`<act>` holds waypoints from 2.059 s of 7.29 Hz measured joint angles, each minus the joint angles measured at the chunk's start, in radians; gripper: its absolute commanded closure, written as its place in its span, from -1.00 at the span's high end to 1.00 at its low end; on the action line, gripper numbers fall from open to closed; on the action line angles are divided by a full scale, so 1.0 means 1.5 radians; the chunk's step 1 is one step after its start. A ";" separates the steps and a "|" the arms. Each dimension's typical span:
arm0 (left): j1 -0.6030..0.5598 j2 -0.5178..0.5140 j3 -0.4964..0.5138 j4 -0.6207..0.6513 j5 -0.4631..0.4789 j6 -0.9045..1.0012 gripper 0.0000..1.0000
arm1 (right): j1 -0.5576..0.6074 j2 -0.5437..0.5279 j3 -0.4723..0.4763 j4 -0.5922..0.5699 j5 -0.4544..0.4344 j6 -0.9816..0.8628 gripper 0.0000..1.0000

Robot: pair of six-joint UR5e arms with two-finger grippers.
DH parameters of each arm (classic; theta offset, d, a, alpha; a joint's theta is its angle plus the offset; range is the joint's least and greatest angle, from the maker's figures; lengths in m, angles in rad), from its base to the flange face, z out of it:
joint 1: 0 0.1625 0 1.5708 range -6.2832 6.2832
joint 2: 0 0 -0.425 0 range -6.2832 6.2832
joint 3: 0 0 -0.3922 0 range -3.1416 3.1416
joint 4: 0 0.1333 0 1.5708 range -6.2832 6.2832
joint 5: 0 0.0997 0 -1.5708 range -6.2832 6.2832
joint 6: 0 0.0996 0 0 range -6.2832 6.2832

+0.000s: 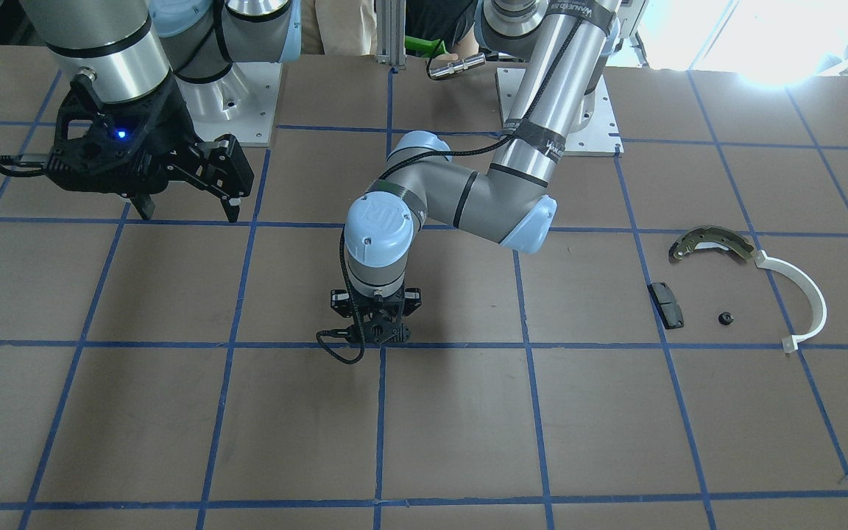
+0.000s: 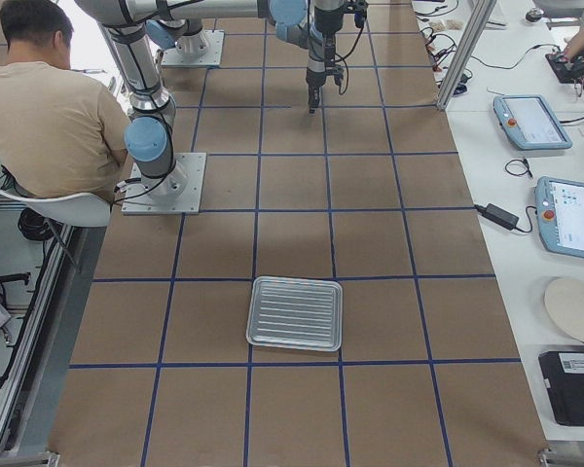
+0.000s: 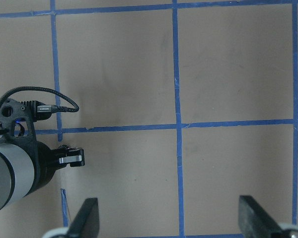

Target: Place bearing gear from tray to pile

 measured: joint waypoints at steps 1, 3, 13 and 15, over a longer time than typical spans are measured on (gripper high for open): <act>0.000 0.002 -0.001 0.000 0.000 0.001 -1.00 | 0.000 0.000 0.000 0.000 0.001 0.001 1.00; 0.007 0.013 0.000 -0.004 0.018 0.013 -1.00 | 0.000 -0.001 0.000 0.000 0.004 0.004 1.00; 0.608 0.161 -0.188 0.084 0.097 0.775 -1.00 | 0.000 -0.001 0.000 0.001 0.005 0.007 1.00; 0.633 0.140 -0.189 0.109 0.095 0.803 -1.00 | 0.001 -0.001 0.000 0.001 0.006 0.007 1.00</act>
